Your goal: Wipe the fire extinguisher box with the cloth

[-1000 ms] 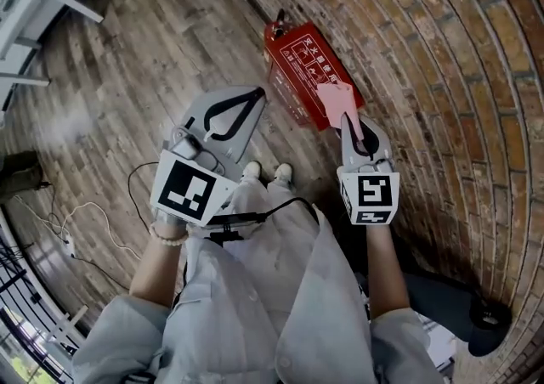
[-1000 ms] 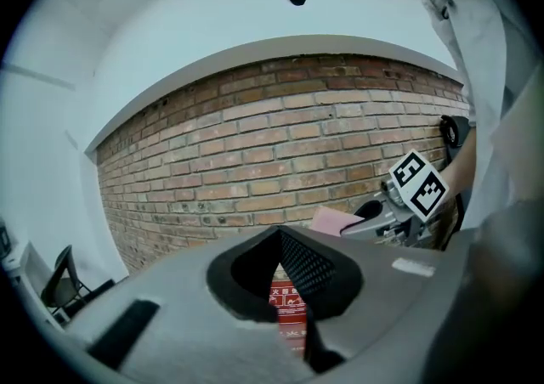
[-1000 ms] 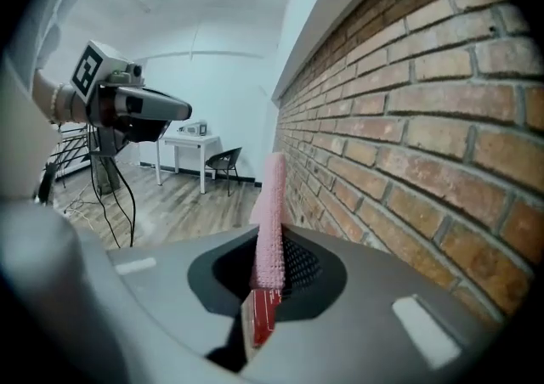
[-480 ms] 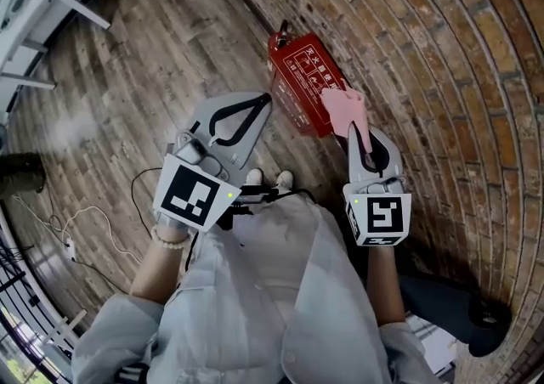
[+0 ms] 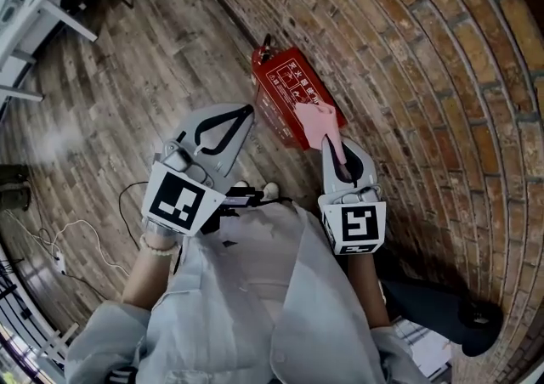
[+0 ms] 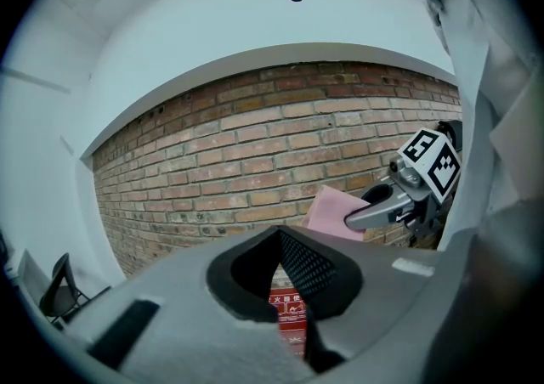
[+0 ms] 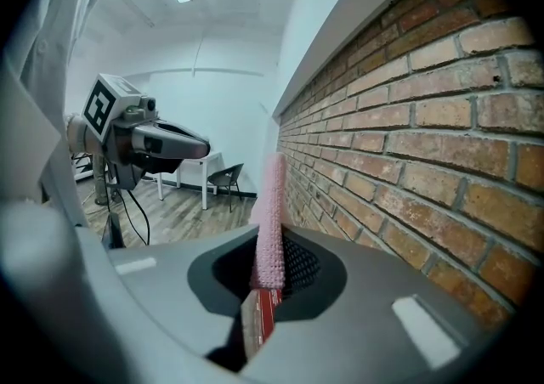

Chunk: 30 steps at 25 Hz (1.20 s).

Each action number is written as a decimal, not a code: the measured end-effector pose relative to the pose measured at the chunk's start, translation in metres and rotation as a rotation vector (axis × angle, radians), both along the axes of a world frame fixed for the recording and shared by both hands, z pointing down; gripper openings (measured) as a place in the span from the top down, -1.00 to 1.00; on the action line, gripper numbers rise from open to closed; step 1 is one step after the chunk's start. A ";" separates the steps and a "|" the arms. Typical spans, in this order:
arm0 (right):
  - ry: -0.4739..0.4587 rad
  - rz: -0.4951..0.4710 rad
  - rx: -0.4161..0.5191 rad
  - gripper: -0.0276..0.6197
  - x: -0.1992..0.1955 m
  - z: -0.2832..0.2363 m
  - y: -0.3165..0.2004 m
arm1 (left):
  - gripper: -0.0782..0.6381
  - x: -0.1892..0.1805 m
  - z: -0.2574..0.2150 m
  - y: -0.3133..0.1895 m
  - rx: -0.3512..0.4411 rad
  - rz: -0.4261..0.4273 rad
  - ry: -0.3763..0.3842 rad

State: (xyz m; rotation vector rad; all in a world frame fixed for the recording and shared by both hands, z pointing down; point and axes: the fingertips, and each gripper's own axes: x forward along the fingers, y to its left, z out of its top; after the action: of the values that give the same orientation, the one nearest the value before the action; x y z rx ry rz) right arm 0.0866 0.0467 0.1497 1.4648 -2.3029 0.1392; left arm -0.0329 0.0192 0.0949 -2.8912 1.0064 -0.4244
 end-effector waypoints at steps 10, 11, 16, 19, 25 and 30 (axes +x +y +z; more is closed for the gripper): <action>0.045 0.002 0.013 0.86 0.001 -0.004 -0.004 | 0.79 0.007 0.004 -0.003 0.010 0.014 -0.011; 0.049 -0.001 0.013 0.86 0.000 -0.004 -0.004 | 0.79 0.007 0.005 -0.003 0.007 0.014 -0.010; 0.055 -0.005 0.017 0.86 0.000 -0.005 -0.005 | 0.79 0.011 0.005 -0.003 0.008 0.017 -0.004; 0.052 -0.006 0.015 0.86 0.000 -0.004 -0.004 | 0.79 0.013 0.006 -0.001 0.012 0.028 -0.013; 0.062 -0.004 0.013 0.86 -0.001 -0.004 -0.004 | 0.79 0.012 0.007 0.000 0.001 0.025 -0.006; 0.061 -0.006 0.014 0.86 -0.002 -0.003 -0.001 | 0.79 0.011 0.009 0.003 -0.001 0.022 -0.003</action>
State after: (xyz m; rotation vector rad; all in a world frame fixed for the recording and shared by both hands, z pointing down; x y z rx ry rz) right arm 0.0842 0.0455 0.1466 1.4494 -2.2636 0.0759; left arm -0.0217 0.0218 0.1036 -2.8986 0.9729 -0.4274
